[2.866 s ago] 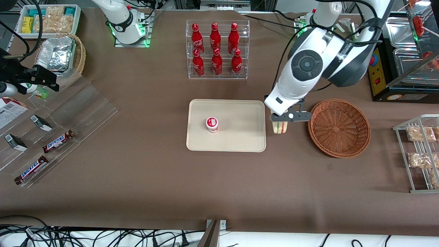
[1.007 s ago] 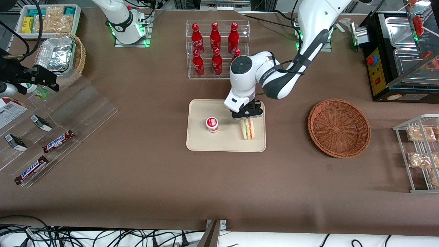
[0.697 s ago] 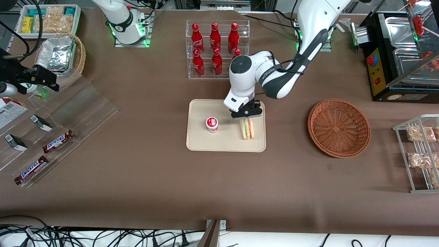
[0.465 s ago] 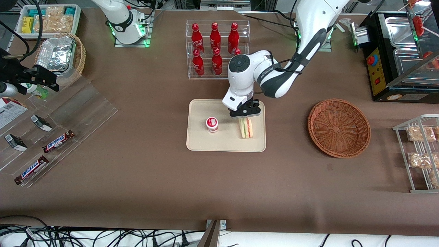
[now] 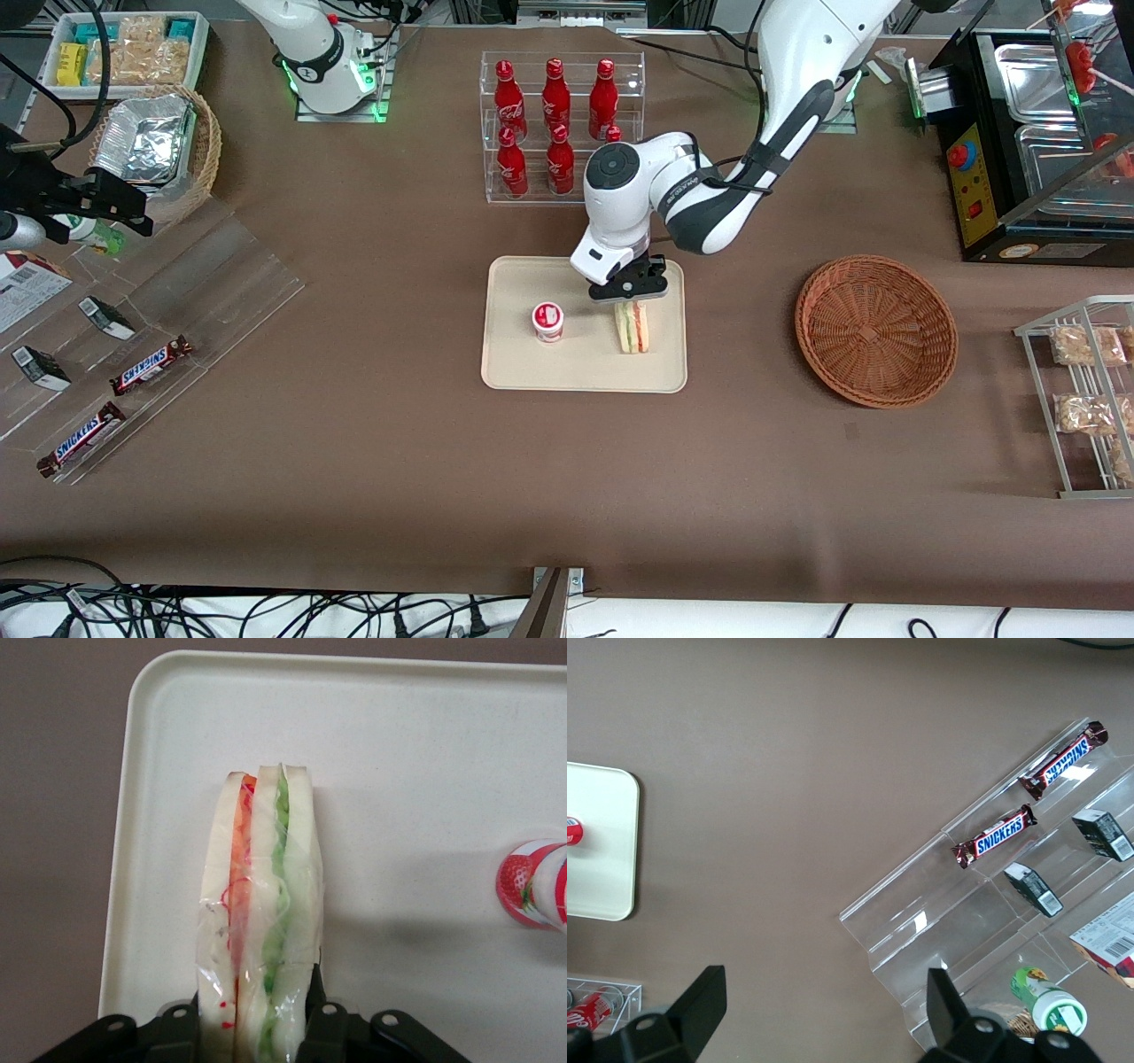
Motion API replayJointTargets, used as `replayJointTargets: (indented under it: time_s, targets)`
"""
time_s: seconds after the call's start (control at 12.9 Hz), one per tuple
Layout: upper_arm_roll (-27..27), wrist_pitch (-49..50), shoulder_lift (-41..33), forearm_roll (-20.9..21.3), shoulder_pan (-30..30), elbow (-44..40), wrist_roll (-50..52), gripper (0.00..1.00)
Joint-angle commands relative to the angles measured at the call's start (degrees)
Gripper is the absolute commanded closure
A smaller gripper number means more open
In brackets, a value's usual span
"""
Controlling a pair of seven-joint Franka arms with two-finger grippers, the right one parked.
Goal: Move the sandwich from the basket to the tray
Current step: 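Lower the sandwich onto the tray and open the left gripper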
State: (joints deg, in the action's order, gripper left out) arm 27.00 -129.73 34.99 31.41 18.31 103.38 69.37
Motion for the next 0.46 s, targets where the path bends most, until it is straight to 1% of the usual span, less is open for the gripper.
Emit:
replayJointTargets:
  time_s: [0.0,0.08,0.15,0.23,0.31,0.39]
  targets:
    - [0.15,0.53,-0.01,1.55,0.15,-0.46,1.21,0.47]
    - [0.15,0.53,-0.09,1.46,0.06,-0.81,1.21,0.45]
    - [0.15,0.53,-0.27,1.46,-0.2,-0.99,1.21,0.4]
    - [0.15,0.53,-0.44,1.46,-0.47,-1.08,0.95,0.31]
    - [0.15,0.53,-0.88,1.29,-0.73,-1.34,0.77,0.18]
    - [0.15,0.71,-1.49,0.76,-1.17,-2.3,0.68,0.09]
